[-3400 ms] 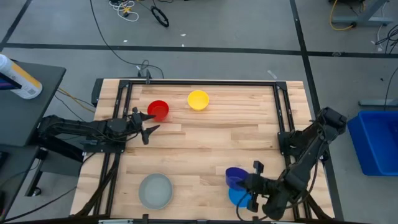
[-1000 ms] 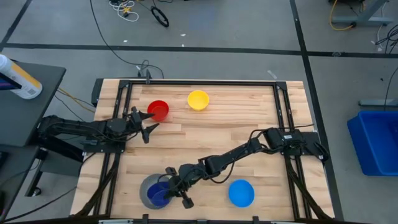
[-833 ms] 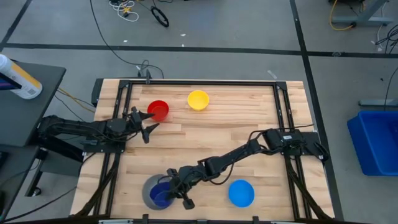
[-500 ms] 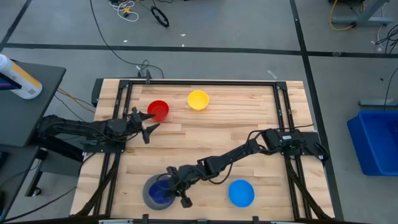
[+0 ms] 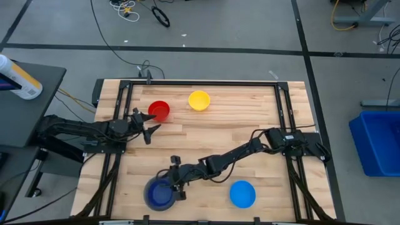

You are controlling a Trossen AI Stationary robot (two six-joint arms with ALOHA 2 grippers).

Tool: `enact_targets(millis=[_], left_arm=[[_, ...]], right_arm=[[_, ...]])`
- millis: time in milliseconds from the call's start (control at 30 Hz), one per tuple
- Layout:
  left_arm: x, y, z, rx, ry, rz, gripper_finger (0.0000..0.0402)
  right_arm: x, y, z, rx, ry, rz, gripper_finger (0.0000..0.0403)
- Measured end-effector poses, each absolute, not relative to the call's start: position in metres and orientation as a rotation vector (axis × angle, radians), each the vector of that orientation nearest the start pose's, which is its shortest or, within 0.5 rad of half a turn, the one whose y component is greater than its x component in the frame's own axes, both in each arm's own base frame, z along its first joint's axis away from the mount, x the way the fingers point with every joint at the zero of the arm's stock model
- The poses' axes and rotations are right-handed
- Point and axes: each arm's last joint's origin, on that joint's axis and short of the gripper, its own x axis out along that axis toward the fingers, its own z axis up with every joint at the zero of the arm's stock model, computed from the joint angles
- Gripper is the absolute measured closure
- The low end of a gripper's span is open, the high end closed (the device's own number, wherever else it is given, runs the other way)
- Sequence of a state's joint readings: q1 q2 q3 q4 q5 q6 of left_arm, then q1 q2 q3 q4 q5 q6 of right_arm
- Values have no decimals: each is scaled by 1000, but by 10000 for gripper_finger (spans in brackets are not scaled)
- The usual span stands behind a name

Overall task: Nest bowls inside each other
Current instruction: Stack the blue bowl on top of the dark blue bowl

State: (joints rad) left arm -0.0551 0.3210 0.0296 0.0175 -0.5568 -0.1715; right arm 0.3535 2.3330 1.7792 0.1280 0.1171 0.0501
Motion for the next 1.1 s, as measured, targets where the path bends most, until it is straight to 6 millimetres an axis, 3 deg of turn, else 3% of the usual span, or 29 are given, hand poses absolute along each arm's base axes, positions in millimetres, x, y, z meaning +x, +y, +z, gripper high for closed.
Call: enact_targets(millis=[267, 333, 533, 800, 1100], left_arm=[[111, 10, 149, -64, 221, 532, 139], [111, 10, 149, -60, 224, 535, 139], [111, 10, 148, -54, 226, 542, 139], [111, 10, 149, -67, 222, 541, 139], [111, 9, 149, -84, 218, 521, 139]], right_arm=[[487, 123, 193, -107, 700, 39, 199], [478, 120, 199, -85, 771, 27, 199], [445, 154, 217, -65, 892, 8, 194], [375, 215, 245, -1, 998, -170, 184], [307, 254, 236, 102, 1153, -431, 171]])
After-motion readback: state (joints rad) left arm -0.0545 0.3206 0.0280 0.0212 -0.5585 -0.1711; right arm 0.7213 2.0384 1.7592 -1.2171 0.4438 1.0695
